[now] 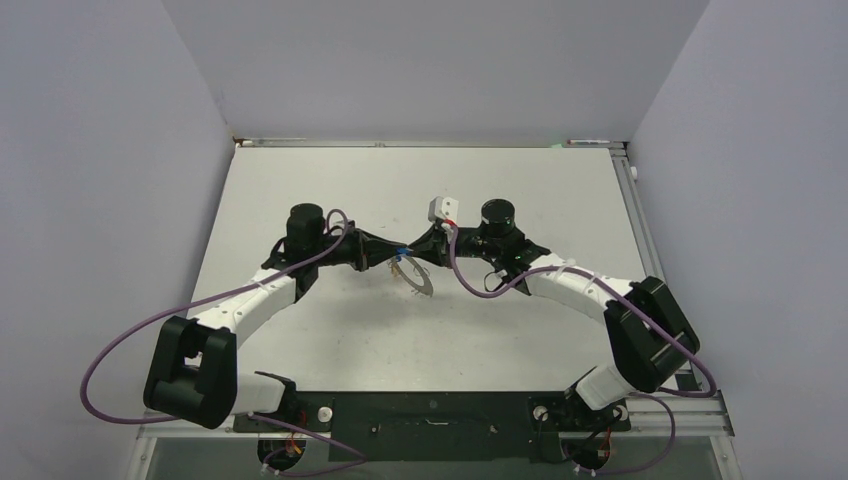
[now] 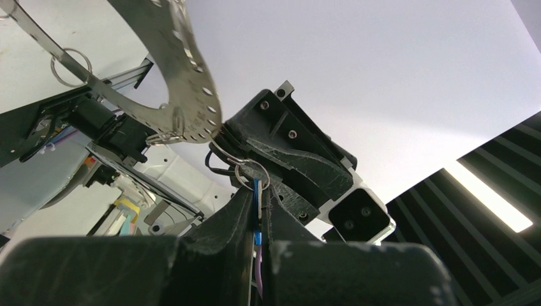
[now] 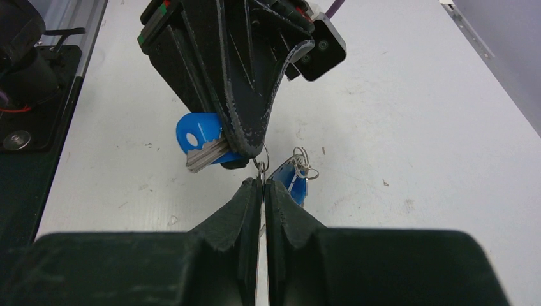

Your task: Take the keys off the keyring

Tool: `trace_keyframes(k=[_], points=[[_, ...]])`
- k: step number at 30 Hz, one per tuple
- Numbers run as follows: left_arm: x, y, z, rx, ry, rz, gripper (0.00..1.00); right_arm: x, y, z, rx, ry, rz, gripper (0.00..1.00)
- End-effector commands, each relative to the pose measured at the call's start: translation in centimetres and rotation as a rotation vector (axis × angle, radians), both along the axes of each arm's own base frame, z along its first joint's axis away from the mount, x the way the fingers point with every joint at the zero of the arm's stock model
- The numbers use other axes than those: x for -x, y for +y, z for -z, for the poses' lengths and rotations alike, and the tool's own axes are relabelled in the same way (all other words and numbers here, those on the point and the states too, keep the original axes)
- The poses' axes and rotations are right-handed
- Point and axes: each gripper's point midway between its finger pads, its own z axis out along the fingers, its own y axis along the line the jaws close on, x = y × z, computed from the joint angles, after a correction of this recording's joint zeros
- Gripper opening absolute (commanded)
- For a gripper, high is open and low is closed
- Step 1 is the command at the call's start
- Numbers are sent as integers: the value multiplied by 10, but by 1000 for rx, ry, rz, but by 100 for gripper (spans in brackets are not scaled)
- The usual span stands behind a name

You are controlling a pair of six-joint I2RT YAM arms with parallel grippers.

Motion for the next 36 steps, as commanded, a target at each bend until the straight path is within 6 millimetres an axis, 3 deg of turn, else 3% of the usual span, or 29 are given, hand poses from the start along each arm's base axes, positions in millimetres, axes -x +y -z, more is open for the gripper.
trace_keyframes(k=[1, 10, 14, 20, 24, 30, 32, 36], points=[[-1, 6, 0, -9, -40, -11, 0, 2, -8, -50, -119, -144, 53, 5], [2, 9, 16, -40, -16, -26, 0, -4, -20, -80, -184, -162, 136, 5], [0, 10, 11, -35, -45, -34, 0, -5, -22, -74, -166, -162, 148, 5], [-9, 26, 0, -64, -153, -66, 0, -26, -33, -60, -134, -102, 233, 5], [-17, 50, 7, -210, -308, -69, 0, -34, -38, -57, -119, -74, 270, 5], [-31, 98, 15, -631, -616, 47, 0, -38, -45, -56, -102, -67, 314, 5], [-42, 125, 9, -852, -724, 132, 0, -38, -46, -58, -99, -71, 324, 5], [-52, 191, 26, -1292, -776, 250, 0, -42, -51, -60, -95, -69, 359, 5]])
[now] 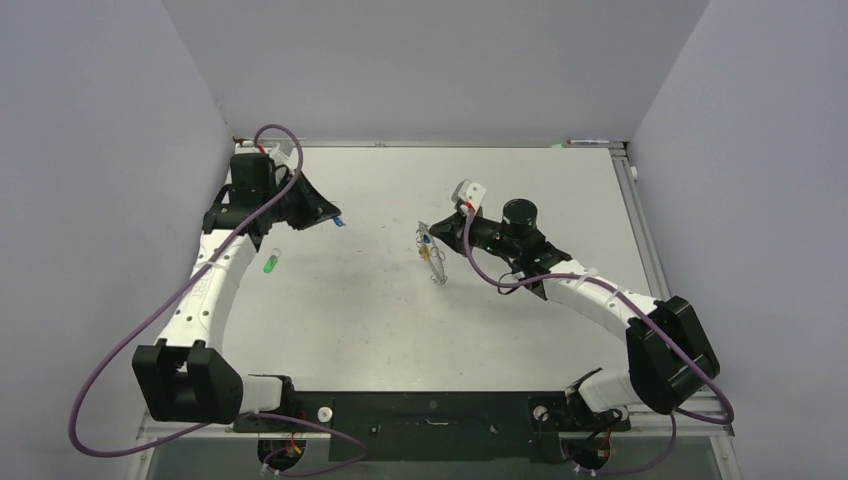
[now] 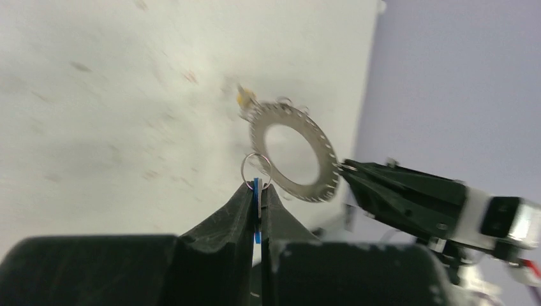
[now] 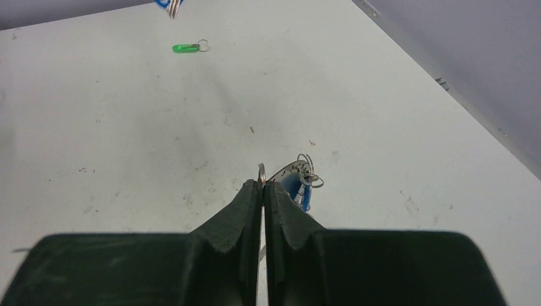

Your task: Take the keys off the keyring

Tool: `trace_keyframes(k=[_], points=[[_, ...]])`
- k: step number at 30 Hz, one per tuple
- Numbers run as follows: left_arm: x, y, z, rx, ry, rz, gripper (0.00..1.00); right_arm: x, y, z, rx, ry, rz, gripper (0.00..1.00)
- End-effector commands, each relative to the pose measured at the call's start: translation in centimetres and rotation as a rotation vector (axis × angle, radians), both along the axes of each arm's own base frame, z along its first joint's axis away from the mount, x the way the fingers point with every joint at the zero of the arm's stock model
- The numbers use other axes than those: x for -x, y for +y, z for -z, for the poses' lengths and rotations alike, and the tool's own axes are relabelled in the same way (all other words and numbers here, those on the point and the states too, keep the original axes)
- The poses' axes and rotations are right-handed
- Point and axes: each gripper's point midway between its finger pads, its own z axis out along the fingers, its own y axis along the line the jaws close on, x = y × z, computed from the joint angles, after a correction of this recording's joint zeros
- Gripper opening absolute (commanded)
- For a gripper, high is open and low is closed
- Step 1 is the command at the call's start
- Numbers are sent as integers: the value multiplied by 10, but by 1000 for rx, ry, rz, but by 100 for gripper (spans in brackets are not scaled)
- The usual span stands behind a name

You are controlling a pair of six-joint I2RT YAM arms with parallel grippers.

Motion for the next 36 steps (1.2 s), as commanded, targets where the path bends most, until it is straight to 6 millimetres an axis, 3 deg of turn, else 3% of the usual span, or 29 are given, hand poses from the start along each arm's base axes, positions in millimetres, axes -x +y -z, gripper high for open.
trace_keyframes(k=[1, 5, 8, 17, 23, 32, 36], points=[[11, 91, 39, -663, -74, 72, 0, -8, -6, -43, -58, -94, 48, 5], [11, 144, 51, -1017, -112, 109, 0, -8, -8, -44, -60, -91, 61, 5], [11, 173, 61, -1201, -74, 156, 0, -9, -9, -43, -59, -88, 70, 5], [-18, 208, 104, -1477, 45, 141, 0, -9, -10, -41, -74, -81, 83, 5], [-39, 204, 143, -1507, 105, 182, 1, -9, -11, -40, -77, -69, 91, 5], [-44, 189, 191, -1542, 185, 242, 1, -12, -17, -36, -66, -40, 115, 5], [-41, 183, 205, -1524, 218, 262, 11, -18, -25, -33, -57, -12, 140, 5]])
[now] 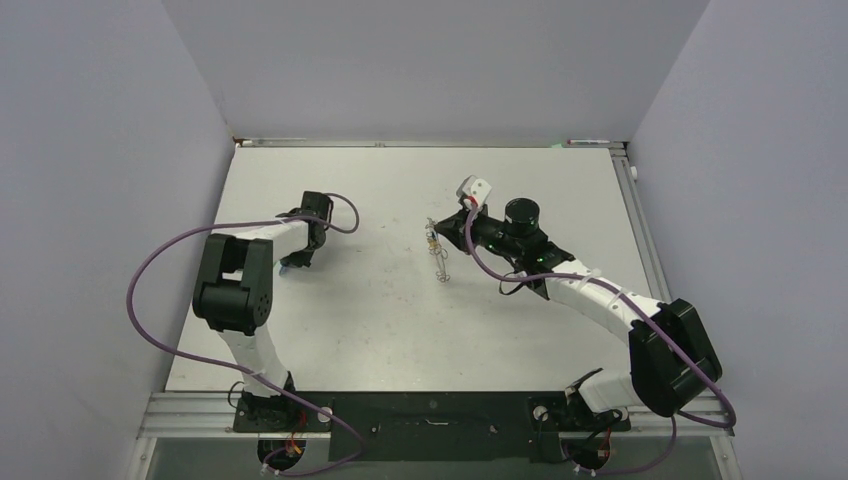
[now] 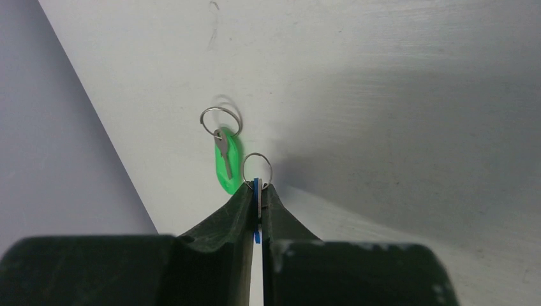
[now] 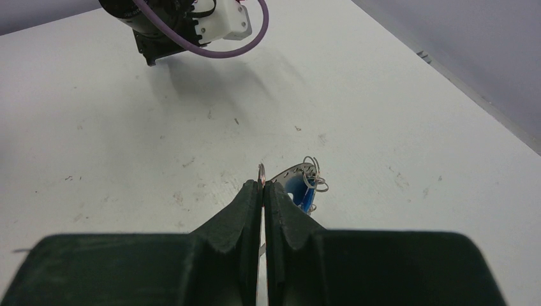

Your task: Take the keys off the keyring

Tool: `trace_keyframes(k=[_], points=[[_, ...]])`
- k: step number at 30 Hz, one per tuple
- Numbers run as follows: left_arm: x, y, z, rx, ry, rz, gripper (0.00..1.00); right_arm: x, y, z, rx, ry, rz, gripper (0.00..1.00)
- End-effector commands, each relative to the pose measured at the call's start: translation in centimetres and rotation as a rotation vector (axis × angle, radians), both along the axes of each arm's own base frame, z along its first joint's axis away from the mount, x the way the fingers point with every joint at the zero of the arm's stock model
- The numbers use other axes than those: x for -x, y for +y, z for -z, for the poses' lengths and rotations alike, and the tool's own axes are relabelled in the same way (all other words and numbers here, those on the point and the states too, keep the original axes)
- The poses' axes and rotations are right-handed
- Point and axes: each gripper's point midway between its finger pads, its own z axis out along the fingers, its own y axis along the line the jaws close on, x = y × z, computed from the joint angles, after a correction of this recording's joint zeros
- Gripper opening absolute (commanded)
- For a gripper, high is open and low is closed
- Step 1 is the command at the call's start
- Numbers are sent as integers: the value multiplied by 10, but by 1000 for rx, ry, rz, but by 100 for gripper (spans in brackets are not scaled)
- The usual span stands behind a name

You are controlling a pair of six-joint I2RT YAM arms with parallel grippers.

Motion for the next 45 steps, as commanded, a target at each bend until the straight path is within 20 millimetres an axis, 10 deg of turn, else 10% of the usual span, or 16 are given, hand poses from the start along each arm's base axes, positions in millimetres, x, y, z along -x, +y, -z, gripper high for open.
trace_keyframes(k=[1, 9, 14, 29, 36, 45], points=[[-20, -7, -4, 10, -72, -34, 15, -7, -13, -37, -59, -66, 45, 5], [-24, -29, -16, 144, -61, -17, 56, -23, -46, -36, -42, -20, 135, 5], [-27, -46, -42, 243, -99, 14, 99, -33, -82, -43, -18, -33, 209, 5], [-12, -75, -87, 407, -147, 75, 96, -25, -205, -14, 222, 10, 418, 5], [-7, -79, -96, 437, -165, 86, 96, -28, -191, 32, 263, 42, 401, 5], [0, -86, -99, 486, -169, 77, 96, -41, -103, 81, 226, 53, 269, 5]])
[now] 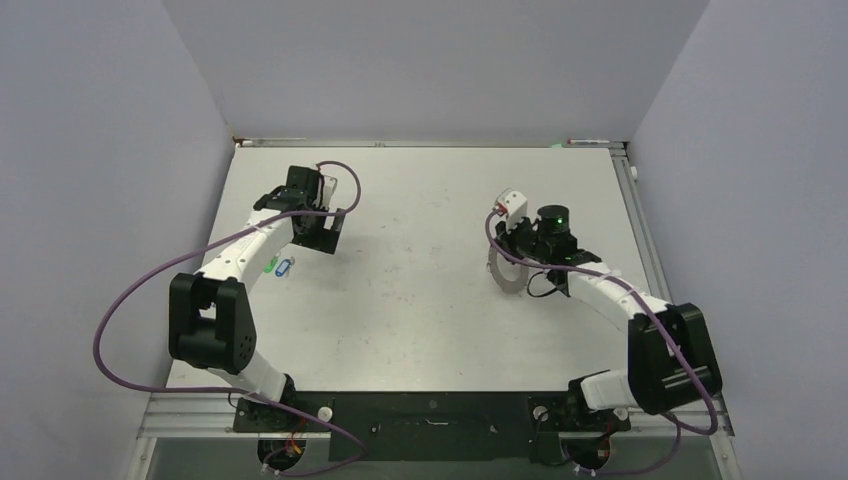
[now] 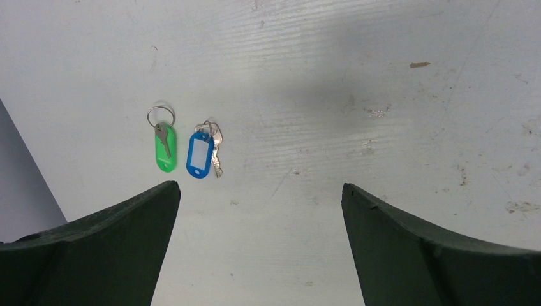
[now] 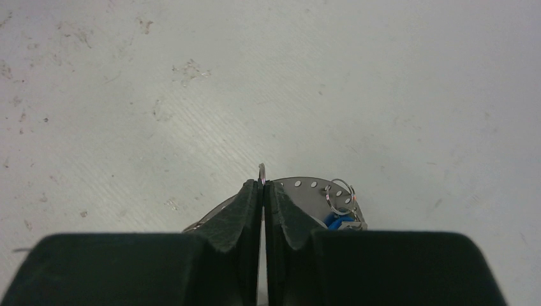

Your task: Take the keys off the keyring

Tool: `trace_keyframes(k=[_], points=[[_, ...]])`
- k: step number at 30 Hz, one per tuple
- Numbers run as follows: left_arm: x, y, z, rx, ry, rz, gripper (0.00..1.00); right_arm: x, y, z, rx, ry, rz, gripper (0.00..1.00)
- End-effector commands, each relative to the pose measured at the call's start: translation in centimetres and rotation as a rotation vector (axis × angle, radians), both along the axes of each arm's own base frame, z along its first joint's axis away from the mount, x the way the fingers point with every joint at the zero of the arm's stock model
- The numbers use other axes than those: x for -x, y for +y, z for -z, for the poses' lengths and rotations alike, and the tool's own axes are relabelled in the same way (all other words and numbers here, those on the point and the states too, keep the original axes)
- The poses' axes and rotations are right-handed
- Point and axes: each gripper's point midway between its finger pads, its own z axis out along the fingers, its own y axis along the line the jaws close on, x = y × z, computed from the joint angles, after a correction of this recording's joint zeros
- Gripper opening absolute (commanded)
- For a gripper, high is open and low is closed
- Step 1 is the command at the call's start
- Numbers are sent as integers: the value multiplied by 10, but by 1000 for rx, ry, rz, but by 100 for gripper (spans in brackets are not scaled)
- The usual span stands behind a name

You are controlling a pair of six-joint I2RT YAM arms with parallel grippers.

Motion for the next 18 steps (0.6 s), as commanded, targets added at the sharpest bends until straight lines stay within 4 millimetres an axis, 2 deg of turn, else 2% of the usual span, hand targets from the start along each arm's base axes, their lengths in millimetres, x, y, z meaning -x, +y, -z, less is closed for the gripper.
trace_keyframes(k=[1, 8, 12, 13, 15, 18], points=[[0, -10, -18, 64, -47, -3, 96, -15, 44, -8, -56, -127, -46, 5], [6, -18, -20, 120, -40, -5, 96, -8, 115, 2, -84, -150, -195, 5], [8, -23, -23, 154, -38, 3, 96, -14, 152, 5, -106, -148, -244, 5], [8, -24, -24, 166, -35, 4, 96, -18, 160, 6, -111, -141, -248, 10], [9, -26, -27, 195, -31, 10, 96, -31, 176, -2, -131, -142, -253, 30], [12, -30, -30, 261, -10, 20, 96, -43, 189, -10, -143, -125, -263, 43]])
